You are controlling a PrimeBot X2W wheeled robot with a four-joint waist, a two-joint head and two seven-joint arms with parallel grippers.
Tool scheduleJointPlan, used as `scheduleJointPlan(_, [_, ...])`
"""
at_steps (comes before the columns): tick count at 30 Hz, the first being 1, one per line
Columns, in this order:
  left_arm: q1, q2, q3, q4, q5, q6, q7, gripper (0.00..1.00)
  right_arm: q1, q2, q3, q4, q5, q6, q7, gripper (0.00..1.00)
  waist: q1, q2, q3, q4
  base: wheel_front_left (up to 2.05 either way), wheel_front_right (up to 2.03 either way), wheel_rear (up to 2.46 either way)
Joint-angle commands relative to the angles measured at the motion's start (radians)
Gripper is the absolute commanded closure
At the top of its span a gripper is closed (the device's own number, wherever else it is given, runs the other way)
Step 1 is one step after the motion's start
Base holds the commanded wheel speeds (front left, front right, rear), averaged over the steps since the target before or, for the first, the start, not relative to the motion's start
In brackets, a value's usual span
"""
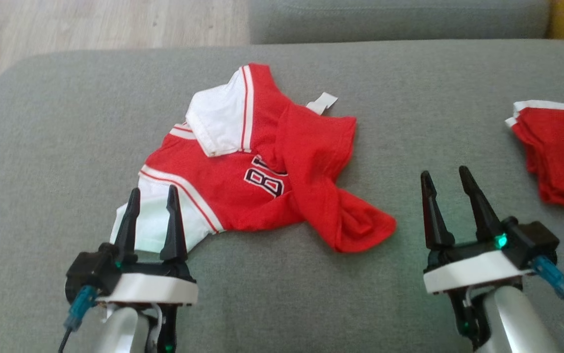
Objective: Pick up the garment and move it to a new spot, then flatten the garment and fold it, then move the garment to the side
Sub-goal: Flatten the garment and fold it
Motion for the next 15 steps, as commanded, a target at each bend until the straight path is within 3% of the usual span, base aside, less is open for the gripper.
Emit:
scheduleJointPlan(1, [-0.05, 0.003, 0.026, -0.03, 0.01, -0.006, -0.008, 0.0, -0.058, -0.003, 0.02, -0.029, -0.017, -0.001, -0.011, 0.0, 0.0001, 0.0, 0.021, 0.018, 0.0, 0.0, 0.0])
scheduleJointPlan(7, [-0.087, -0.005, 0.014, -0.008, 0.015, -0.021, -0.008, 0.0, -0.217, -0.003, 0.047, 0.089, -0.032, -0.001, 0.086, 0.0, 0.0001, 0.0, 0.085, 0.071, 0.0, 0.0, 0.0])
scheduleJointPlan(15, [-0.133, -0.011, -0.03, 0.022, 0.003, -0.035, -0.008, 0.0, -0.462, -0.003, 0.021, 0.385, 0.051, -0.001, 0.266, 0.0, 0.0001, 0.0, 0.138, 0.152, 0.0, 0.0, 0.0])
